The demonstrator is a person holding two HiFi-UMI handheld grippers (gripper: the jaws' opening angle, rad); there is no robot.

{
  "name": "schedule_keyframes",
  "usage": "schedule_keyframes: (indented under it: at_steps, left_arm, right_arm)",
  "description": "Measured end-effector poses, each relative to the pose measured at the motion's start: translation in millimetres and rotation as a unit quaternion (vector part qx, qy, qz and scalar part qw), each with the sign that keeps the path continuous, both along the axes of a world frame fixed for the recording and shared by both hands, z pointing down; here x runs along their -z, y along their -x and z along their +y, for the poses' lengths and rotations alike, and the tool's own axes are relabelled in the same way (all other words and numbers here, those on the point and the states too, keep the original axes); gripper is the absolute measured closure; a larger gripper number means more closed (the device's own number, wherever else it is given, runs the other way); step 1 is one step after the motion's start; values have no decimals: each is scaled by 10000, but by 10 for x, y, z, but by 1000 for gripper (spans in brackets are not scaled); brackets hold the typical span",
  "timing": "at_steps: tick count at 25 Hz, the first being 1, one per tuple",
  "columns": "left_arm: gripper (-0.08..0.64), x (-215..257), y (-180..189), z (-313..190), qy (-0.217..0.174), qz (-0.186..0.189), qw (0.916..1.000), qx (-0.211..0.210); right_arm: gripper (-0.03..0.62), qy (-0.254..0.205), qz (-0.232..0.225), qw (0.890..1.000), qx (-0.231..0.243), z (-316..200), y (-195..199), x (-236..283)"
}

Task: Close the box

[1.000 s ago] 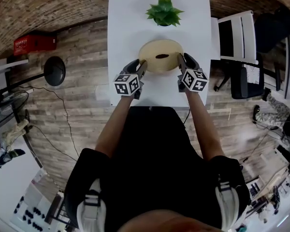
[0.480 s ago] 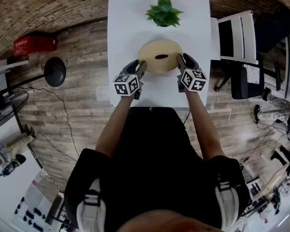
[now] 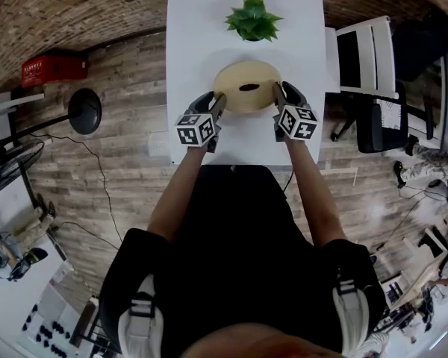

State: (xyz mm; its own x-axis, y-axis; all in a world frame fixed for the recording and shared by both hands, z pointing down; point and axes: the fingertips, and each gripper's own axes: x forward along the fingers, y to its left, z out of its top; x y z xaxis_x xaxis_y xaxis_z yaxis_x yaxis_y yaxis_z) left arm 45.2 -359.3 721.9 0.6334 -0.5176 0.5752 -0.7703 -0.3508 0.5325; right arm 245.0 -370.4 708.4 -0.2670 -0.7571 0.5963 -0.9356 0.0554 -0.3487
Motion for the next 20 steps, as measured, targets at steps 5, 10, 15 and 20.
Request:
schedule_keyframes:
  at_steps: [5, 10, 15, 20]
  left_arm:
    - [370, -1, 29, 0, -64, -225, 9997, -26]
    - [370, 38, 50, 28, -61, -240, 9997, -68]
    - [371, 89, 140, 49, -143, -281, 9995, -73]
    - [376, 119, 193, 118, -210, -333, 9991, -137]
  right_arm:
    - [482, -8, 159, 9999, 44, 20, 21, 24]
    - [482, -22, 346, 9994, 76, 73, 18, 57]
    - [494, -170, 212, 9996, 12, 167, 18, 137]
    - [530, -312, 173, 9994, -6, 300, 44, 216]
